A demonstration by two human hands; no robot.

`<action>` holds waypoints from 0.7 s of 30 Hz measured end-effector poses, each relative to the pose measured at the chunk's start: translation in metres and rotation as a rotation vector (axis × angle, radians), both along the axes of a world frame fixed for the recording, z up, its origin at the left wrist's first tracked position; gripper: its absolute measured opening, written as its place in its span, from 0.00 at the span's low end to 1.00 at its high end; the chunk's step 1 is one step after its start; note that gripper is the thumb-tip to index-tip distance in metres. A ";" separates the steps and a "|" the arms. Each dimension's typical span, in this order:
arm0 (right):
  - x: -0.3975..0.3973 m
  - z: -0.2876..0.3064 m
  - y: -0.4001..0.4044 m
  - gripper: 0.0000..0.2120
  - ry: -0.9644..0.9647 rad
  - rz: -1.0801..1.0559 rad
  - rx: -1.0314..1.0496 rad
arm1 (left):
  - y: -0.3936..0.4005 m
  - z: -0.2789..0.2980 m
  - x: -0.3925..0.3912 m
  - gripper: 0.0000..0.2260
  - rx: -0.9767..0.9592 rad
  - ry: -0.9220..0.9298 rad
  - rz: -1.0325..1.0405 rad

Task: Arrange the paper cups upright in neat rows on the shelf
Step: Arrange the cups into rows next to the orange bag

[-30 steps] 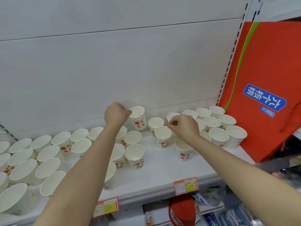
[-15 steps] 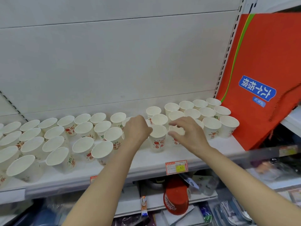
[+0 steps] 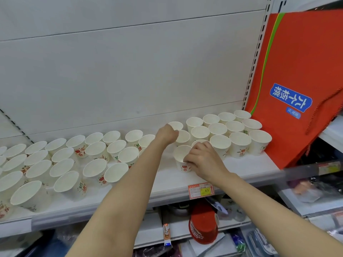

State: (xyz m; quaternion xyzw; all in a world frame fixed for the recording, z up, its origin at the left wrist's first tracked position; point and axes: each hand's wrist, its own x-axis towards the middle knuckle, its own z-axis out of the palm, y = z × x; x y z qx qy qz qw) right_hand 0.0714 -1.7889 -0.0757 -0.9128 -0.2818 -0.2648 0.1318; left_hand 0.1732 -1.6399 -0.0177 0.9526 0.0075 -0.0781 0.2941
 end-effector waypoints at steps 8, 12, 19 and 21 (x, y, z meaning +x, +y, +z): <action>0.012 0.006 -0.005 0.02 0.020 0.001 -0.016 | -0.002 -0.010 0.023 0.22 -0.113 -0.003 -0.009; 0.015 0.004 -0.002 0.05 0.007 0.001 0.033 | 0.005 -0.006 0.014 0.22 0.009 -0.107 -0.045; -0.006 0.000 -0.045 0.12 -0.143 -0.095 0.222 | 0.006 -0.025 -0.073 0.23 -0.129 -0.519 -0.356; -0.014 -0.006 -0.071 0.13 -0.186 -0.172 0.233 | 0.004 -0.038 -0.080 0.24 0.050 -0.566 -0.387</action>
